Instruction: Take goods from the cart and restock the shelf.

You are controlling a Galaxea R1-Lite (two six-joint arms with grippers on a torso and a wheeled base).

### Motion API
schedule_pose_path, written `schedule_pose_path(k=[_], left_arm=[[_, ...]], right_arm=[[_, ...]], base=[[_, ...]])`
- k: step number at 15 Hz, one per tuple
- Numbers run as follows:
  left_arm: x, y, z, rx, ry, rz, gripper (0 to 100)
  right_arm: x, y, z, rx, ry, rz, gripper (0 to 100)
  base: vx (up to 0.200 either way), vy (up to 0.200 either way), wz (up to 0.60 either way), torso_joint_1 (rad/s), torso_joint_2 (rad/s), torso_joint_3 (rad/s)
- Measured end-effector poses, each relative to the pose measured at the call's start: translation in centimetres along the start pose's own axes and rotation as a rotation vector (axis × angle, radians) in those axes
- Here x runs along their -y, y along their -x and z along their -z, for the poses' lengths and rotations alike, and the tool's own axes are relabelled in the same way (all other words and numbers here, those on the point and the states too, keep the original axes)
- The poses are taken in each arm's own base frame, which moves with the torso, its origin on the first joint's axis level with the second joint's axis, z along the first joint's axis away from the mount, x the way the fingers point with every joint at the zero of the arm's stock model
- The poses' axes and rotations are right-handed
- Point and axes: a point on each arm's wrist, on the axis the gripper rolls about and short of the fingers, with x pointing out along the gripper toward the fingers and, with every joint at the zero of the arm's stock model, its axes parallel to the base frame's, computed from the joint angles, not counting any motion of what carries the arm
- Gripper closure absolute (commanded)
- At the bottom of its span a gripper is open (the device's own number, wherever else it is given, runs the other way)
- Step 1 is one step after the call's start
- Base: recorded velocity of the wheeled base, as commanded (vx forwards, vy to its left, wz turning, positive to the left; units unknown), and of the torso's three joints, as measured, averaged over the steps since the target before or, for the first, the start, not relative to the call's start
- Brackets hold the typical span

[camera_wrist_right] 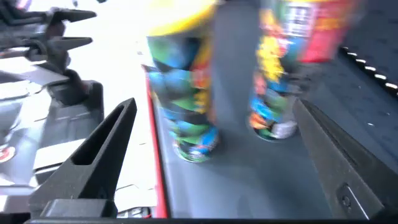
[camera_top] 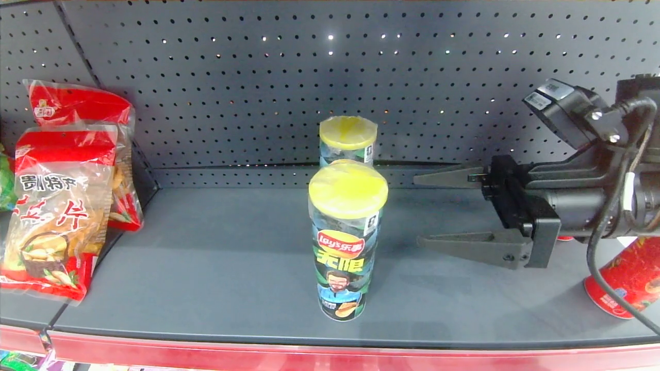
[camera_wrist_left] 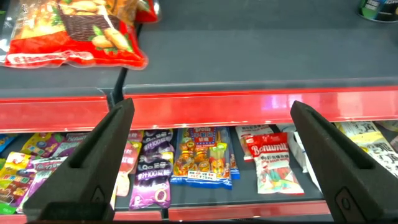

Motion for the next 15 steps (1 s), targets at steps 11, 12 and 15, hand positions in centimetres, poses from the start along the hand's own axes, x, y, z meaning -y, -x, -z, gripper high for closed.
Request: schedule_pose_path(k=[11, 12, 15], left_arm=[[0.0, 0.0, 0.0, 0.0, 0.0, 0.0, 0], [0.0, 0.0, 0.0, 0.0, 0.0, 0.0, 0], [0.0, 0.0, 0.0, 0.0, 0.0, 0.0, 0]], right_arm=[[-0.8, -3.7, 0.3, -0.05, -0.004, -0.037, 0], [-0.8, -3.9, 0.5, -0.055, -0.007, -0.037, 0], [-0.6, -4.2, 0.8, -0.068, -0.014, -0.031, 0]], base=[[0.0, 0.0, 0.0, 0.0, 0.0, 0.0], [0.0, 0.0, 0.0, 0.0, 0.0, 0.0], [0.0, 0.0, 0.0, 0.0, 0.0, 0.0]])
